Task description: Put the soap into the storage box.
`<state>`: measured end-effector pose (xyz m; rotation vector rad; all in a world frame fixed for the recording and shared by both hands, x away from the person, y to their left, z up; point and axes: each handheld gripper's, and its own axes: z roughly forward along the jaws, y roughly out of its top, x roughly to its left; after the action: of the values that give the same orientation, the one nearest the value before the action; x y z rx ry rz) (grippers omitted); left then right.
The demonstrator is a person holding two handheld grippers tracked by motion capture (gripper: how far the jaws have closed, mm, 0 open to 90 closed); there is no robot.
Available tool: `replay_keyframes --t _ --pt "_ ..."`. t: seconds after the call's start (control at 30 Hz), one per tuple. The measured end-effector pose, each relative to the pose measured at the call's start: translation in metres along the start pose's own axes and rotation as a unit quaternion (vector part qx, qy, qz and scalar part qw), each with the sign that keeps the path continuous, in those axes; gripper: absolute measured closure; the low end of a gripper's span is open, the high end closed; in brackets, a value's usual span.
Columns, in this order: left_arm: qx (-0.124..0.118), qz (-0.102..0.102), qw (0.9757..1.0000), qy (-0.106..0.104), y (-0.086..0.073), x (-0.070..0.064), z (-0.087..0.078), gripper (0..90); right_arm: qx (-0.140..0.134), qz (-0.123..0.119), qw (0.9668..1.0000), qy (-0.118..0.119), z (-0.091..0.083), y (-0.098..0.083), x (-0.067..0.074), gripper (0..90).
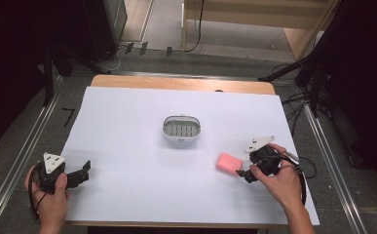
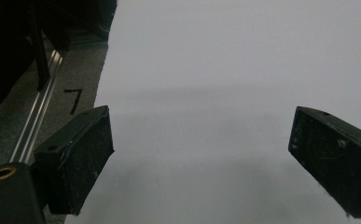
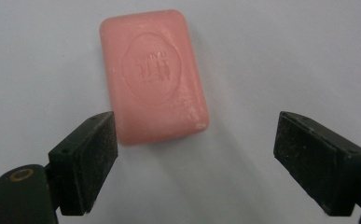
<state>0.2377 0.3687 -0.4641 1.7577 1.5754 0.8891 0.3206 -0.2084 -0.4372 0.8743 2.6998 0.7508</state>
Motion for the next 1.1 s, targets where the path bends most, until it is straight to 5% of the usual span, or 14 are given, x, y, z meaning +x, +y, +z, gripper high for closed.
replay_keyframes --t 1.1 --pt "0.001 -0.001 1.0 -0.002 0.0 0.0 0.0 6.9 0.038 -0.029 0.9984 0.029 0.033 0.028 0.017 20.4"
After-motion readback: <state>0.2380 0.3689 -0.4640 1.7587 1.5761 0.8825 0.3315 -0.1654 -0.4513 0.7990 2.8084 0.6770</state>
